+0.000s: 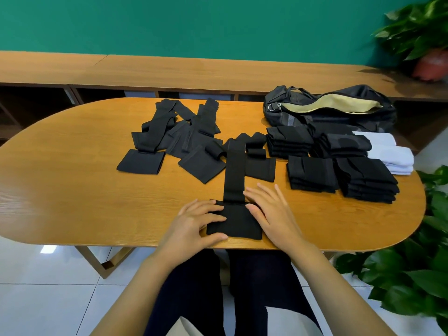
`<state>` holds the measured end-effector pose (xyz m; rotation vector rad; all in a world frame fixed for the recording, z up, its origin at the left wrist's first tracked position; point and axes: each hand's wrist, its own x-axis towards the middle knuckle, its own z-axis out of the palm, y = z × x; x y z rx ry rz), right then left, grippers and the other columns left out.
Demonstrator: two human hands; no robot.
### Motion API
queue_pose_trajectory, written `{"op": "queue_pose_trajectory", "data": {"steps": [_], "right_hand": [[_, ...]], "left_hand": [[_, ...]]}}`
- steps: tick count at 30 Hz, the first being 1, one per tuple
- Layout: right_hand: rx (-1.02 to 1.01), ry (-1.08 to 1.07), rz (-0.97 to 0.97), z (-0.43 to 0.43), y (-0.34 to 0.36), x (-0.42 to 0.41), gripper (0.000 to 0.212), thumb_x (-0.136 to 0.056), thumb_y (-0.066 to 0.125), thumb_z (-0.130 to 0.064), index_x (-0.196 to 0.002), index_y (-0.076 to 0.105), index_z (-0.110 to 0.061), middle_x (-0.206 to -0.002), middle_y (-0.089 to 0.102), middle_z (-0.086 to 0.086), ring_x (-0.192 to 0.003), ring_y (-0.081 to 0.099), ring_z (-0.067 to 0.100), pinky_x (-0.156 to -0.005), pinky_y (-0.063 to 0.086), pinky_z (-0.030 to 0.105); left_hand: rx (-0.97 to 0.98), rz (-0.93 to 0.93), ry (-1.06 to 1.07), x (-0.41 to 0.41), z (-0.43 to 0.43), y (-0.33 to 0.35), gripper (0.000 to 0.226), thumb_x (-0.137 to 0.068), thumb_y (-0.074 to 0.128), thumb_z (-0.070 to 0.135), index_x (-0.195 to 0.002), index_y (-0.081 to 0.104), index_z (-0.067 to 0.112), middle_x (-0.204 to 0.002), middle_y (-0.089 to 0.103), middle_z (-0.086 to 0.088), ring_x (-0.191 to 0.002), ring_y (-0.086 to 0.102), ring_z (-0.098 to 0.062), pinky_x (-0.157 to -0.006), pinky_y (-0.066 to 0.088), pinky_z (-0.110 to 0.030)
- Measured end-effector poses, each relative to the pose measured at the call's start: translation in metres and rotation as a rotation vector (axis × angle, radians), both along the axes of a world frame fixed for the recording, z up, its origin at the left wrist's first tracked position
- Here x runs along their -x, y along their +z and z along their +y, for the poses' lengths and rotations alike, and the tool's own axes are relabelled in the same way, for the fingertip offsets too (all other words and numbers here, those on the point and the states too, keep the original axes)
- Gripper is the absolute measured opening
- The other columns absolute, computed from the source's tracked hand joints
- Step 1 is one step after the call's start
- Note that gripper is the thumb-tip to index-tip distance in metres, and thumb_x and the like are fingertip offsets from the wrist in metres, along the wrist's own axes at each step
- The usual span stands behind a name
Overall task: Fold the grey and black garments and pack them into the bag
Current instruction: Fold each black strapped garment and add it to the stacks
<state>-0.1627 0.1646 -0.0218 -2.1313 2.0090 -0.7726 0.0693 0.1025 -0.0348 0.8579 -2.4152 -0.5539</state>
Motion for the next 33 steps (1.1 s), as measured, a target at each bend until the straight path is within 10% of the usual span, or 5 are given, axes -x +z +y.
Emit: {"op": "queue_pose_trajectory", "data": {"steps": [9,19,26,33], "right_hand": [[0.22,0.179,0.098,0.019,-0.003,-0.003,0.049,-0.085,0.058,-0.063,-0.114,0.07,-0.025,-0.117,0.064,-0.015,-0.118,0.051,0.008,-0.118,0.019,0.045],[0.262,0.062,0.111,0.023,-0.007,0.0,0.023,-0.08,0.074,-0.027,-0.103,0.073,-0.025,-0.101,0.071,-0.014,-0.102,0.057,0.008,-0.113,0.026,0.043],[0.223,-0.016,0.037,0.037,-0.009,0.001,0.027,-0.091,0.051,-0.043,-0.1,0.071,-0.027,-0.109,0.067,-0.015,-0.109,0.054,0.006,-0.116,0.019,0.035],[0.199,-0.1,-0.057,0.045,-0.004,0.0,0.016,-0.083,0.069,-0.034,-0.098,0.07,-0.029,-0.102,0.061,-0.021,-0.109,0.043,-0.002,-0.113,0.022,0.039]], "left_hand": [[-0.021,0.062,0.084,0.003,0.002,0.002,0.054,-0.091,0.038,0.065,-0.112,0.072,0.029,-0.13,0.06,0.015,-0.133,0.039,0.003,-0.108,0.033,-0.029],[0.129,-0.006,0.111,0.001,0.009,0.001,0.045,-0.081,0.055,0.06,-0.108,0.073,0.029,-0.124,0.059,0.015,-0.122,0.043,-0.008,-0.099,0.028,-0.031],[0.098,0.081,0.203,0.011,0.028,0.0,0.036,-0.088,0.051,0.048,-0.105,0.073,0.026,-0.112,0.064,0.015,-0.108,0.048,-0.006,-0.092,0.03,-0.03],[0.089,0.124,0.258,0.016,0.042,0.007,0.035,-0.088,0.049,0.05,-0.102,0.072,0.027,-0.099,0.066,0.018,-0.1,0.049,-0.004,-0.091,0.026,-0.025]]}}
